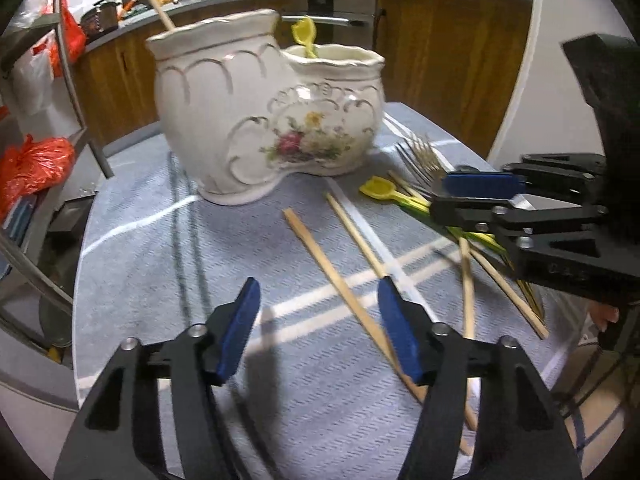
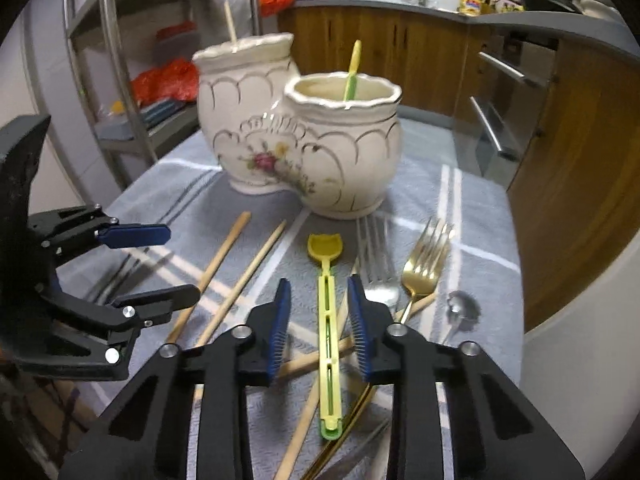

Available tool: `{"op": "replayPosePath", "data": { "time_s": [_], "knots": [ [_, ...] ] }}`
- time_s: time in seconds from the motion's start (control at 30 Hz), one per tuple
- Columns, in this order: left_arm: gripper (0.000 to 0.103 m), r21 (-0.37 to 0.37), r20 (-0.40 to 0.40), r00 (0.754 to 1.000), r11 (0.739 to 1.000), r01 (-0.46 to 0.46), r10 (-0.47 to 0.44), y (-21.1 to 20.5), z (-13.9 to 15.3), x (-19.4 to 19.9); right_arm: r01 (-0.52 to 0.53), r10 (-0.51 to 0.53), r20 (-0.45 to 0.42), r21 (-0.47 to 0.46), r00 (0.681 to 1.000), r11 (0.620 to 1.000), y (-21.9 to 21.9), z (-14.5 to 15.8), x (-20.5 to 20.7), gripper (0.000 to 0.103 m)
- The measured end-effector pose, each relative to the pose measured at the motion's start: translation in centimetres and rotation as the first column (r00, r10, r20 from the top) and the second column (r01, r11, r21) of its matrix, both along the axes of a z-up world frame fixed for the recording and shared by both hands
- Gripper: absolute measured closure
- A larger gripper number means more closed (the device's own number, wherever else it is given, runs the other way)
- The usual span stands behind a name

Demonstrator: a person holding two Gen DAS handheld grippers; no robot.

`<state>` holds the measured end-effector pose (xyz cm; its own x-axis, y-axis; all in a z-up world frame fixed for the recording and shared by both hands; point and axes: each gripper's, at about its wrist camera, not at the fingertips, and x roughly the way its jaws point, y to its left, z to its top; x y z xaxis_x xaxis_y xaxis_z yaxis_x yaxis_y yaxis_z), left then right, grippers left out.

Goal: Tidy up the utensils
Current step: 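Move both open tools back down to the utensils on the cloth, then grasp another chopstick with the left tool while the right tool grasps another yellow spoon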

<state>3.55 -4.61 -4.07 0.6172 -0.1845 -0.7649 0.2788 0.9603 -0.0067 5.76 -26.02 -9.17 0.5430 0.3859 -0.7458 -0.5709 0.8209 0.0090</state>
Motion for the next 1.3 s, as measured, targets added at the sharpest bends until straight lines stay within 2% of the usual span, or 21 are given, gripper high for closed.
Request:
{"op": "replayPosePath", "data": {
  "time_s": [0.07,0.2,0.33,0.4,0.47,0.53,0.6,0.73,0.87,1.07,1.3],
  "knots": [
    [0.046,0.010,-0.010,1.000,1.000,0.012,-0.012,-0.6,-0.1,-0.1,-0.002,0.002,-0.009,-0.012,1.000,1.000,0.3,-0.3,0.4,0.075],
    [0.060,0.039,-0.031,0.999,0.999,0.023,-0.022,-1.2,-0.7,0.0,-0.015,0.015,-0.021,-0.027,1.000,1.000,0.7,-0.5,0.7,0.077],
    [0.066,0.040,-0.024,0.999,0.999,0.021,-0.020,-1.0,-0.7,0.4,-0.025,0.024,-0.029,-0.051,0.999,0.998,1.3,-0.9,1.2,0.078],
    [0.080,0.045,-0.026,0.999,0.999,0.029,-0.028,-1.1,-0.6,0.7,-0.019,0.017,-0.035,-0.058,0.999,0.998,1.4,-1.2,1.5,0.078],
    [0.090,0.049,-0.034,0.998,0.998,0.046,-0.044,-1.2,-0.5,1.3,-0.017,0.015,-0.048,-0.051,0.999,0.999,1.4,-1.2,1.8,0.082],
    [0.093,0.047,-0.042,0.997,0.997,0.060,-0.058,-1.0,-0.4,1.8,-0.014,0.011,-0.060,-0.042,0.998,0.999,1.3,-1.4,1.9,0.091],
    [0.096,0.042,-0.052,0.996,0.997,0.069,-0.066,-0.7,-0.3,2.2,-0.014,0.012,-0.068,-0.027,0.998,1.000,1.1,-1.4,2.0,0.093],
    [0.097,0.038,-0.057,0.996,0.996,0.076,-0.074,0.1,-0.4,2.5,-0.003,0.003,-0.049,0.003,0.999,1.000,0.4,-0.8,1.8,0.093],
    [0.097,0.012,-0.019,0.996,0.996,0.091,-0.090,0.9,0.2,1.7,-0.006,0.007,-0.014,0.060,1.000,0.998,-0.4,0.2,1.3,0.093],
    [0.097,-0.062,0.090,0.990,0.992,0.111,-0.105,2.2,1.1,0.1,-0.036,0.024,0.085,0.139,0.996,0.990,-1.1,2.3,-0.1,0.093],
    [0.097,-0.085,0.244,0.965,0.989,0.118,-0.094,3.6,1.9,-2.2,-0.050,0.008,0.192,0.216,0.981,0.975,-1.9,4.4,-1.2,0.093]
  ]
}}
